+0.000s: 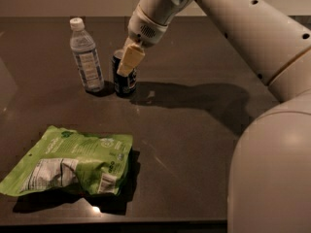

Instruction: Move pepsi can near blue plastic bottle

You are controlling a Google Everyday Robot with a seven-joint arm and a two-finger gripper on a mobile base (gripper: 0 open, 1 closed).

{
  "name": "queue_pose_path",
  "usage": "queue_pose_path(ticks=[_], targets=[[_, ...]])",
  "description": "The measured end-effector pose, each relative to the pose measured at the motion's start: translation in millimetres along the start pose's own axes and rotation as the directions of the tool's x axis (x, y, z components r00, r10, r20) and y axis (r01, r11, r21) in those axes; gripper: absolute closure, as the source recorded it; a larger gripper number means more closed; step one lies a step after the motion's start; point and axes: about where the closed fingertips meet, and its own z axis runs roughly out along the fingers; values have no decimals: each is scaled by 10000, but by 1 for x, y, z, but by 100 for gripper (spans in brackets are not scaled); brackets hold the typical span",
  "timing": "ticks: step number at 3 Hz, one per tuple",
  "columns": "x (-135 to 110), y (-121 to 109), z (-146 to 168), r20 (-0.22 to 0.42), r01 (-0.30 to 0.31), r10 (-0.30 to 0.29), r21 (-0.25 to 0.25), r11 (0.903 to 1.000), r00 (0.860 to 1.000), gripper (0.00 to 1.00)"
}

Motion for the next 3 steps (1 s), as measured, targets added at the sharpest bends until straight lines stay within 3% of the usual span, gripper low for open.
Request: queue_pose_path(ticks=[1, 2, 3], targets=[[-1, 0, 3, 8, 10, -10, -19, 10000, 10000, 13], [-2, 0, 5, 14, 18, -18, -38, 10000, 10000, 0], [-2, 0, 5, 14, 18, -18, -39, 10000, 10000, 0]])
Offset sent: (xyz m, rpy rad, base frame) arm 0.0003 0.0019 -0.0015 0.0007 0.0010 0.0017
